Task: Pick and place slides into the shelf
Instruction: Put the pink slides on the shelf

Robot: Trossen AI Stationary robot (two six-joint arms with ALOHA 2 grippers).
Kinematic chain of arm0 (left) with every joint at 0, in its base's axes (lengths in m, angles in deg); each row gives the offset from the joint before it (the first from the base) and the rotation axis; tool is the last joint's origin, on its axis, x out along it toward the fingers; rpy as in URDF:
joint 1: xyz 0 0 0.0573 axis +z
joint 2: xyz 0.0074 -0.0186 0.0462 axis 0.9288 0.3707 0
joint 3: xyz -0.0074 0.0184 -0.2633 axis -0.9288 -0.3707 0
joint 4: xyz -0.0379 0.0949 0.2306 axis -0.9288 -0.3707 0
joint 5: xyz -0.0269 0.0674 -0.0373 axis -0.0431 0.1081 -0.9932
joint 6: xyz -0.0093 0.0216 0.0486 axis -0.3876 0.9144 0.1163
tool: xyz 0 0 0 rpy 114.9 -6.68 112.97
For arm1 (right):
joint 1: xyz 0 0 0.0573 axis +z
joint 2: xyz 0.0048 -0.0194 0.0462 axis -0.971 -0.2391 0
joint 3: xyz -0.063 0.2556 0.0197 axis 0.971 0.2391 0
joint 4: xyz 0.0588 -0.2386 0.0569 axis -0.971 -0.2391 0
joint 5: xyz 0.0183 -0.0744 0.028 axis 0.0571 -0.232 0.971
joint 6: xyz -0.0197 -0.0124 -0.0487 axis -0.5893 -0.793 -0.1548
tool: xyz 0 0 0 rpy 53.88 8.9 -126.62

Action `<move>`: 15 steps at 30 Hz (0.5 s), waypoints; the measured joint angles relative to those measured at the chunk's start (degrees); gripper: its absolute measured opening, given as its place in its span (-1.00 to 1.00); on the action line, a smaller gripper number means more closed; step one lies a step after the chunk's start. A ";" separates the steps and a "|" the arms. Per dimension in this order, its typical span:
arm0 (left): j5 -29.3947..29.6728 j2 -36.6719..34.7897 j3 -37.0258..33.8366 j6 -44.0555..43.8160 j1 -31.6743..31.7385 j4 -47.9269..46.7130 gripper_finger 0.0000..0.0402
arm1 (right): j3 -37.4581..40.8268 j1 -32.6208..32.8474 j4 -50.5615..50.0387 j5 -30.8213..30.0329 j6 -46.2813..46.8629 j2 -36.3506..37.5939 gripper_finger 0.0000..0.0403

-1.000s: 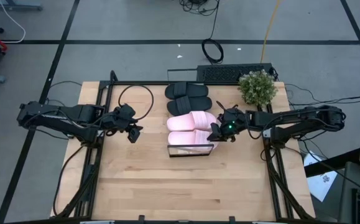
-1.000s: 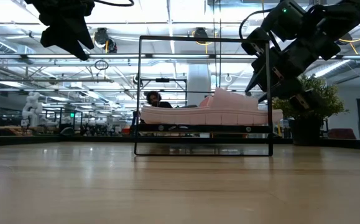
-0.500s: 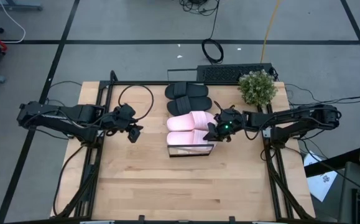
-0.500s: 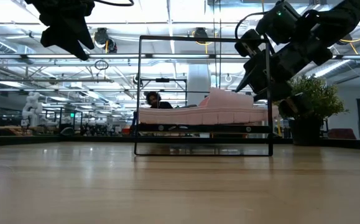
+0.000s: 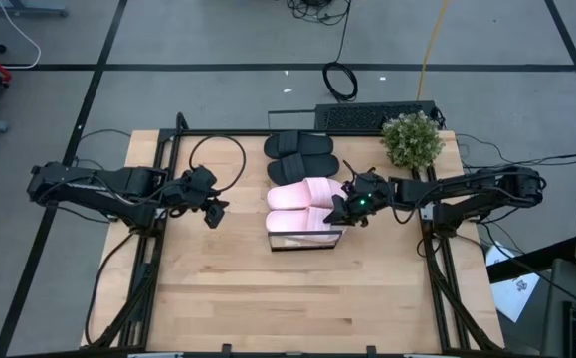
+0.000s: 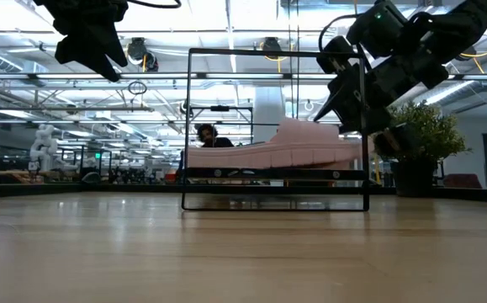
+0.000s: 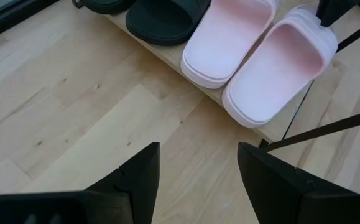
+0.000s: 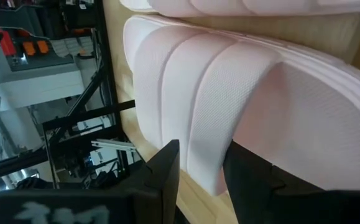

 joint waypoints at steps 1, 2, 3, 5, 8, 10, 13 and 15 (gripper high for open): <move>-0.02 0.00 0.00 0.00 0.00 0.00 0.04 | 0.00 0.00 -0.12 0.01 0.01 0.00 -0.46; -0.01 0.00 0.00 -0.01 0.00 0.00 0.04 | 0.00 0.00 -0.25 0.19 0.04 0.00 -0.46; -0.02 0.00 0.00 -0.02 0.00 0.00 0.04 | 0.00 0.00 -0.46 0.63 0.02 0.00 -0.46; -0.02 0.00 0.00 -0.04 0.00 0.00 0.04 | 0.00 0.00 -1.44 1.24 0.00 0.00 -0.46; -0.02 0.00 0.00 -0.07 0.00 0.00 0.04 | 0.00 0.00 -2.28 1.42 -0.08 0.00 -0.46; -0.02 0.00 0.00 -0.07 0.00 0.00 0.04 | 0.00 0.00 -2.30 1.49 -0.30 0.00 -0.46; -0.02 0.00 0.00 -0.09 0.00 0.00 0.04 | 0.00 0.00 -2.34 2.56 -0.33 0.00 -0.46; -0.04 0.00 0.00 -0.09 0.00 0.00 0.04 | 0.00 0.00 -2.37 2.90 -0.37 0.00 -0.46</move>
